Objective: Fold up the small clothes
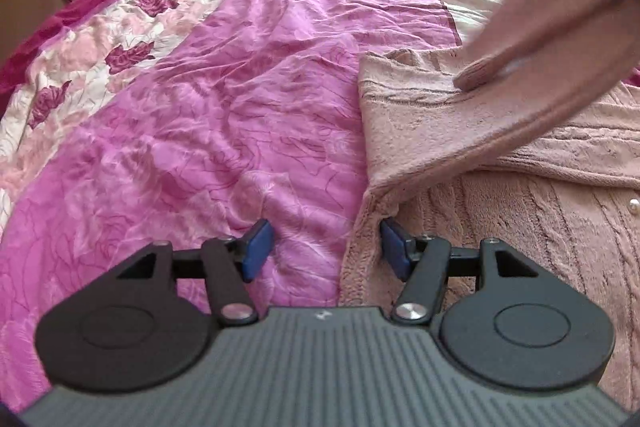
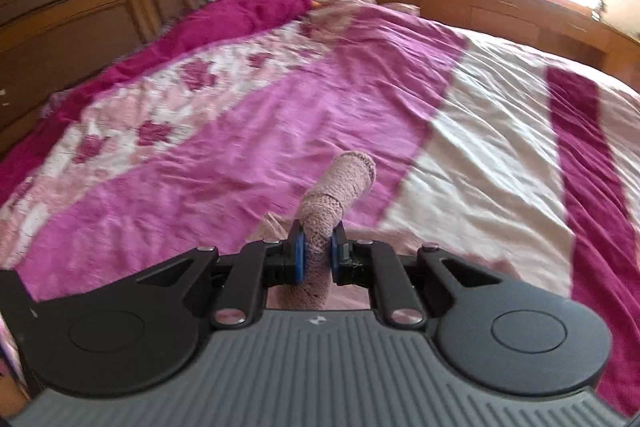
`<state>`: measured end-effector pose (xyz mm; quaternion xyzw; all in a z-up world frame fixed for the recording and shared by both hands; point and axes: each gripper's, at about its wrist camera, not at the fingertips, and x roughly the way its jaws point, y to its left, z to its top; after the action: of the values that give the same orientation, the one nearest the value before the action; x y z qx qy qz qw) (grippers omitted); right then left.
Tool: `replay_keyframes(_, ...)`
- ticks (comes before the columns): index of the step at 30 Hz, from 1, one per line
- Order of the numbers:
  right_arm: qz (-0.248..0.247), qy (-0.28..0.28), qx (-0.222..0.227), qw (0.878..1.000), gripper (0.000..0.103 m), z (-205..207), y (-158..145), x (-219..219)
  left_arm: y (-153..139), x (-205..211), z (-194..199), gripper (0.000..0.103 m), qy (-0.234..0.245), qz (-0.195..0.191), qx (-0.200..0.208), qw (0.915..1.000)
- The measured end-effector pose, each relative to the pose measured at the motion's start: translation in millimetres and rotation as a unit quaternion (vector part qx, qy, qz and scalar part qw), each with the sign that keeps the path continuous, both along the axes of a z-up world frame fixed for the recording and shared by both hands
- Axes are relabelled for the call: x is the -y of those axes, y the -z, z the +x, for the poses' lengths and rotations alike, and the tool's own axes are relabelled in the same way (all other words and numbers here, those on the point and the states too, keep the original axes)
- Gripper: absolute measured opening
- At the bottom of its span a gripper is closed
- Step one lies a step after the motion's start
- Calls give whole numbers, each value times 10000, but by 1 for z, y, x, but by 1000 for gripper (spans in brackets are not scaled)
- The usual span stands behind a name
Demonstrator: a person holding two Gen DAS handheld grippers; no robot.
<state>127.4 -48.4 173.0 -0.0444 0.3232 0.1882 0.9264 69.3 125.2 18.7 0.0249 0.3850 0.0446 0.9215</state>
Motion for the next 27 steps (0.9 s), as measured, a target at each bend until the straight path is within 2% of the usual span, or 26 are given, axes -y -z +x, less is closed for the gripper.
replay_keyframes(5, 15, 419, -317, 9986, 13, -11, 47, 39, 1, 2, 0, 62, 7, 15, -16, 10000)
replay_keyframes(12, 76, 988, -811, 9918, 14, -12, 117, 65, -9, 5, -6, 62, 106, -104, -74, 9999)
replay_keyframes(13, 106, 1027, -897, 9906, 16, -11, 124, 66, -11, 5, -7, 62, 119, -184, -63, 9997)
replay_keyframes(14, 148, 1073, -959, 9895, 23, -12, 129, 68, -14, 4, -9, 62, 129, -272, -45, 9995)
replay_keyframes(15, 181, 1137, -958, 9887, 29, -14, 132, 70, -16, 4, -10, 62, 139, -345, -22, 9993)
replay_keyframes(17, 125, 1272, -872, 9880, 51, -19, 130, 72, -22, 4, -11, 62, 149, -456, 38, 9988)
replay_keyframes(20, 107, 1270, -707, 9893, 53, -26, 118, 71, -30, 6, -12, 62, 178, -550, 176, 9982)
replay_keyframes(24, 118, 985, -374, 9944, 53, -28, 92, 55, -31, 12, -3, 62, 201, -573, 207, 9979)
replay_keyframes(27, 260, 672, -395, 9966, 53, -24, 85, 36, -25, 15, 3, 62, 183, -556, 169, 9981)
